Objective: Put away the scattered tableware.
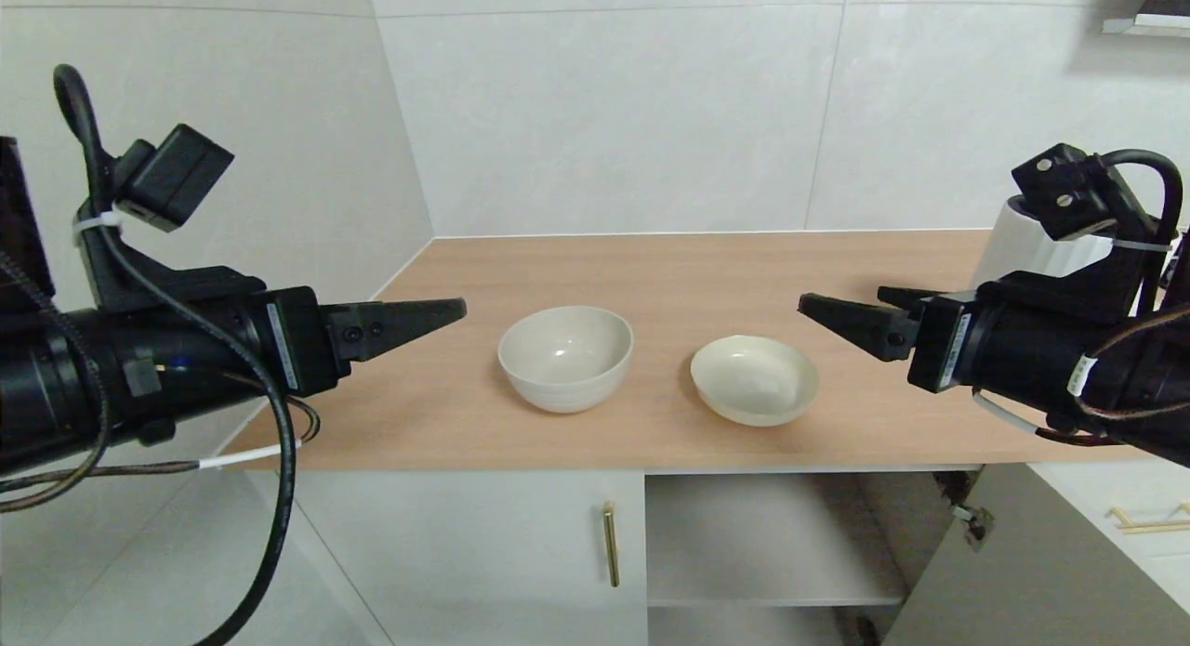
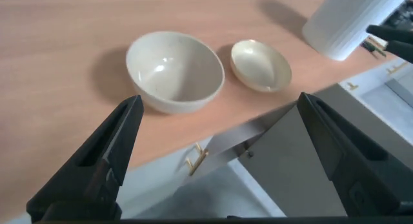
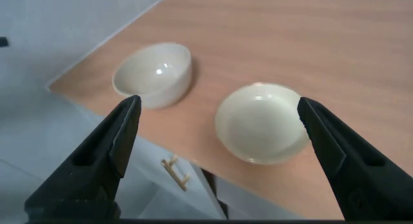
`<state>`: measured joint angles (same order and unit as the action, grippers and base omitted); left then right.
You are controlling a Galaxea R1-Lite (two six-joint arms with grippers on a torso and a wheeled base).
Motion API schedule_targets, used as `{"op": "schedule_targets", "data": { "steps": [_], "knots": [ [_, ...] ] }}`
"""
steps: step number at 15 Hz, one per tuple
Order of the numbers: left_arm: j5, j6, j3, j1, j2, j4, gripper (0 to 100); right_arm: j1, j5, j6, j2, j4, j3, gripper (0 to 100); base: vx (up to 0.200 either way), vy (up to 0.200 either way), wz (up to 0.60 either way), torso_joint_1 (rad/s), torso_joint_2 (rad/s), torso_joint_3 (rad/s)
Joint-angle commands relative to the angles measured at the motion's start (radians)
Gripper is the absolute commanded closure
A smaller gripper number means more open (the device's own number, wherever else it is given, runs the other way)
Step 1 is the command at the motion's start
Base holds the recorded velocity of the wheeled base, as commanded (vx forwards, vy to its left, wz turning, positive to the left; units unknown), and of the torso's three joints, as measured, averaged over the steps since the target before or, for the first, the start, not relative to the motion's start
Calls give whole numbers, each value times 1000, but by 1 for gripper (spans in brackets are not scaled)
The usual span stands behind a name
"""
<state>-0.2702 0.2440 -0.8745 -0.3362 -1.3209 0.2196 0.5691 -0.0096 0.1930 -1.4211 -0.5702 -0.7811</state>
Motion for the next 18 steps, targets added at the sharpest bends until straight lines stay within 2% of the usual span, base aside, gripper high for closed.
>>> {"op": "schedule_targets", "data": {
  "steps": [1,3,4,6,8,10,11,13,15,18],
  "knots": [
    [8,14,-66,0,-78,-6,0,-17,11,52,-12,-3,-21,0,0,0,0,46,-119,-71],
    [59,107,-178,0,-156,-20,0,-71,60,108,-70,43,-130,0,0,0,0,11,-35,-18],
    [97,130,-215,0,-187,-48,0,-92,62,121,-75,107,-141,0,0,0,0,0,0,0],
    [171,133,-264,0,-242,-147,0,-107,46,137,-101,237,-199,0,0,0,0,0,0,0],
    [183,136,-321,6,-282,-259,0,-106,-13,137,-122,392,-264,0,0,0,0,0,0,0],
    [190,143,-365,22,-339,-313,0,-104,-105,143,-168,501,-337,0,0,0,0,0,0,0],
    [204,155,-382,22,-365,-332,0,-101,-161,143,-193,521,-353,0,0,0,0,0,0,0],
    [238,156,-406,20,-419,-365,0,-80,-239,141,-231,523,-365,0,0,0,0,0,0,0],
    [261,156,-437,19,-485,-393,0,-74,-267,143,-260,523,-369,0,0,0,0,0,0,0],
    [347,158,-489,9,-598,-391,0,-74,-270,141,-266,523,-372,0,0,0,0,0,0,0]
  ]
}}
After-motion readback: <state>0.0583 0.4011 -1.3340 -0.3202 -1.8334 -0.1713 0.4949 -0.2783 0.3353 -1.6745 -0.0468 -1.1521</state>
